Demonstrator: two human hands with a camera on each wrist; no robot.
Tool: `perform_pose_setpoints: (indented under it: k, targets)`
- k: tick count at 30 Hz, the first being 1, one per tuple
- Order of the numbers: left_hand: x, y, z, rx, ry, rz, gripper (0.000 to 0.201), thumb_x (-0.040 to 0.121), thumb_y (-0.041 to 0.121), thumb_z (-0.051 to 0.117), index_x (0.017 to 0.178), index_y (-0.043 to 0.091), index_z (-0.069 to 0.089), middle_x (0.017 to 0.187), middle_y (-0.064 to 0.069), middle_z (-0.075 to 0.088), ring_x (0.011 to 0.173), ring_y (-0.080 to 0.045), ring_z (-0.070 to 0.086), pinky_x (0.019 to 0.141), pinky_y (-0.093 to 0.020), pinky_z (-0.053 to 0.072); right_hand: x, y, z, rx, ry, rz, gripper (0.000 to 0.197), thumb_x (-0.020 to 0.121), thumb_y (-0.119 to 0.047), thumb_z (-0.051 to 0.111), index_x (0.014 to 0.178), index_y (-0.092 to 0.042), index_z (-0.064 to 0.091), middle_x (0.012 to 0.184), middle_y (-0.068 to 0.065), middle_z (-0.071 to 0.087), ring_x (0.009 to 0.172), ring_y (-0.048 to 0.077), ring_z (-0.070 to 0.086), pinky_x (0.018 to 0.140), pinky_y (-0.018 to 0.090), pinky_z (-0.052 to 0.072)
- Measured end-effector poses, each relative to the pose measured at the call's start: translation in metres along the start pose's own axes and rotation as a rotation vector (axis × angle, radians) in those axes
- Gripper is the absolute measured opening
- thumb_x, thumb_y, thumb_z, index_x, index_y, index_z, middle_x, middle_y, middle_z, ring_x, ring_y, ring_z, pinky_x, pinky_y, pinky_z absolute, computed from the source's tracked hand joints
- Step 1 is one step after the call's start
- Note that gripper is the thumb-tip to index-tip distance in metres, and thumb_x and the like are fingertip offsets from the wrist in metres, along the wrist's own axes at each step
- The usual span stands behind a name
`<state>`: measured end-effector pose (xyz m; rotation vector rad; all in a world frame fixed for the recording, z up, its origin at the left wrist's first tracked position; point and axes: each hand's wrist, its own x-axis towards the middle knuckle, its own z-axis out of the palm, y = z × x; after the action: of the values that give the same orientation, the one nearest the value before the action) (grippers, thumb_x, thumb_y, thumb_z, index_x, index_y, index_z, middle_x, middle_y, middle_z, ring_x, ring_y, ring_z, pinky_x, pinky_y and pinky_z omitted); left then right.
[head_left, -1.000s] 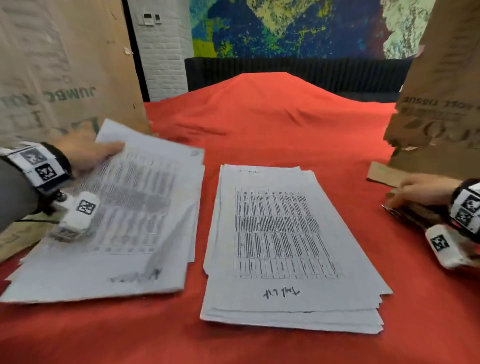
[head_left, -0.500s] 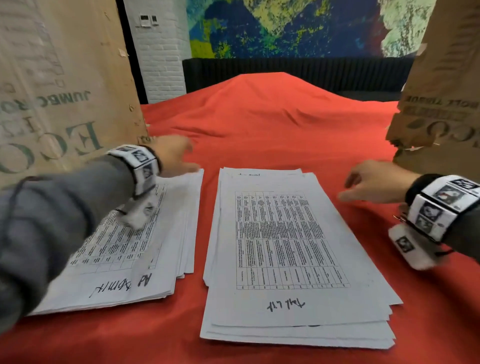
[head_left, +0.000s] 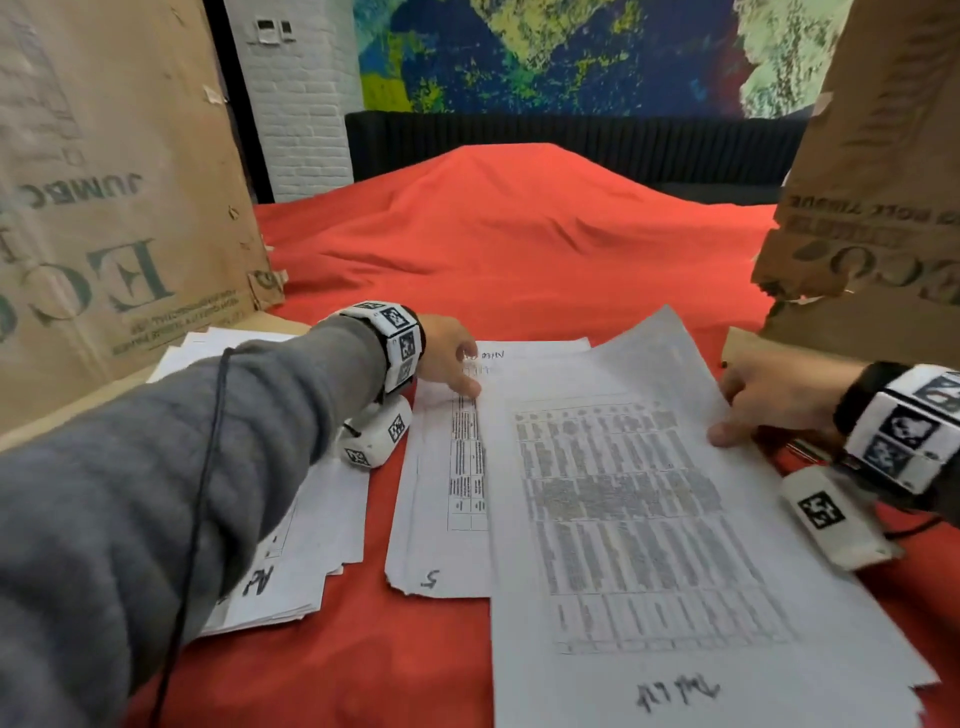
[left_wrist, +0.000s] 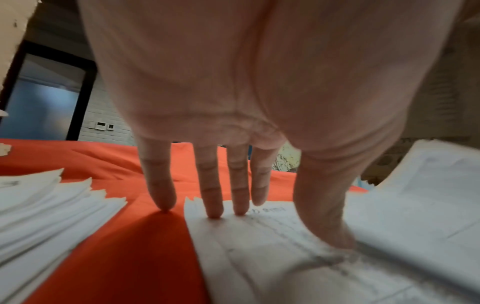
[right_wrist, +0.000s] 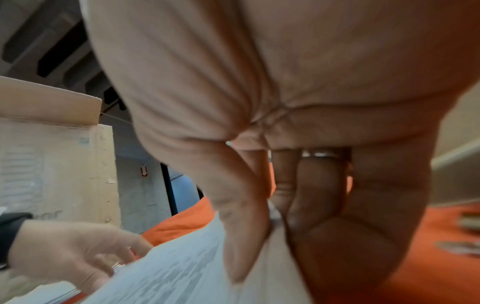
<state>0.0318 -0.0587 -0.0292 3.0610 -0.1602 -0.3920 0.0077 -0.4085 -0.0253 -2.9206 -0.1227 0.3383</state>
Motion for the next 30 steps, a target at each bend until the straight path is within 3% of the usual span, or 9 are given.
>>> perform_pose_setpoints:
  k: [2,6,11,16,19,22,25,28,30]
  targets:
    - [-0.003,0.001,0.000,0.021,-0.024,0.011,0.075,0.093,0.043,0.075,0.156,0.018,0.043,0.151,0.002,0.053,0.135,-0.023,0.052,0.108,-0.033,0.040,-0.005,0.022,-0.001,0.104,-0.011,0.016,0.011,0.072,-0.012,0.090,0.077,-0.013,0.081,0.078,0.009,0.079,0.085,0.038,0.074,0.076,0.048,0.060]
    - [-0.001,0.009,0.000,-0.076,-0.009,0.111,0.056,0.093,0.042,0.075,0.146,0.032,0.058,0.143,0.008,0.059,0.131,-0.019,0.056,0.109,-0.033,0.041,-0.021,0.037,0.008,0.420,-0.050,-0.050,0.039,0.081,0.022,0.068,0.097,-0.012,0.078,0.082,0.008,0.080,0.076,0.026,0.074,0.069,0.034,0.061]
    - [-0.007,0.034,-0.011,-0.526,0.087,0.222,0.033,0.099,0.037,0.069,0.129,0.024,0.073,0.105,-0.007,0.078,0.116,-0.022,0.068,0.099,-0.043,0.054,-0.016,0.024,0.022,0.569,-0.053,-0.077,0.047,0.084,0.021,0.063,0.114,-0.013,0.074,0.105,0.024,0.076,0.103,0.046,0.072,0.097,0.065,0.053]
    - [-0.010,0.031,-0.014,-0.389,0.066,0.163,0.014,0.080,0.035,0.089,0.092,0.031,0.082,0.088,0.007,0.081,0.084,-0.017,0.075,0.085,-0.036,0.059,-0.025,0.016,0.021,0.541,-0.006,-0.047,0.021,0.084,0.012,0.071,0.092,-0.008,0.070,0.082,0.020,0.071,0.070,0.028,0.068,0.062,0.034,0.056]
    - [-0.010,0.028,-0.010,-0.354,0.101,0.105,0.015,0.074,0.038,0.092,0.077,0.032,0.079,0.081,0.006,0.080,0.074,-0.016,0.070,0.078,-0.033,0.058,-0.030,0.029,0.000,0.231,0.302,-0.038,0.008,0.081,-0.016,0.080,0.082,-0.017,0.073,0.080,0.005,0.075,0.075,0.024,0.070,0.065,0.026,0.052]
    - [-0.012,0.033,-0.003,-0.322,0.068,0.088,0.021,0.073,0.042,0.093,0.085,0.029,0.081,0.085,0.005,0.080,0.077,-0.017,0.070,0.074,-0.029,0.056,-0.031,0.050,-0.017,-0.221,0.224,0.144,0.035,0.072,-0.048,0.082,0.094,-0.028,0.063,0.100,0.000,0.069,0.095,0.025,0.065,0.082,0.031,0.053]
    - [-0.010,0.051,0.006,-0.216,0.056,0.110,0.039,0.075,0.047,0.090,0.106,0.027,0.076,0.100,0.006,0.077,0.088,-0.017,0.069,0.071,-0.026,0.051,-0.024,0.069,-0.009,-0.322,-0.014,0.224,0.043,0.080,-0.045,0.081,0.111,-0.020,0.065,0.105,0.002,0.070,0.095,0.021,0.067,0.084,0.031,0.056]
    - [-0.015,0.063,0.009,0.032,0.130,0.161,0.084,0.074,0.062,0.084,0.142,0.025,0.051,0.134,0.003,0.057,0.116,-0.024,0.059,0.096,-0.040,0.051,-0.032,0.060,-0.010,-0.278,0.012,0.160,0.025,0.090,-0.031,0.071,0.101,-0.009,0.067,0.090,0.006,0.069,0.079,0.020,0.064,0.071,0.035,0.055]
    - [-0.030,0.066,0.003,0.137,0.161,0.218,0.090,0.073,0.072,0.078,0.145,0.032,0.042,0.140,0.003,0.047,0.120,-0.025,0.054,0.097,-0.044,0.050,-0.039,0.044,-0.013,-0.189,0.097,0.090,0.026,0.092,-0.028,0.067,0.089,-0.003,0.064,0.082,0.012,0.066,0.066,0.022,0.058,0.059,0.033,0.043]
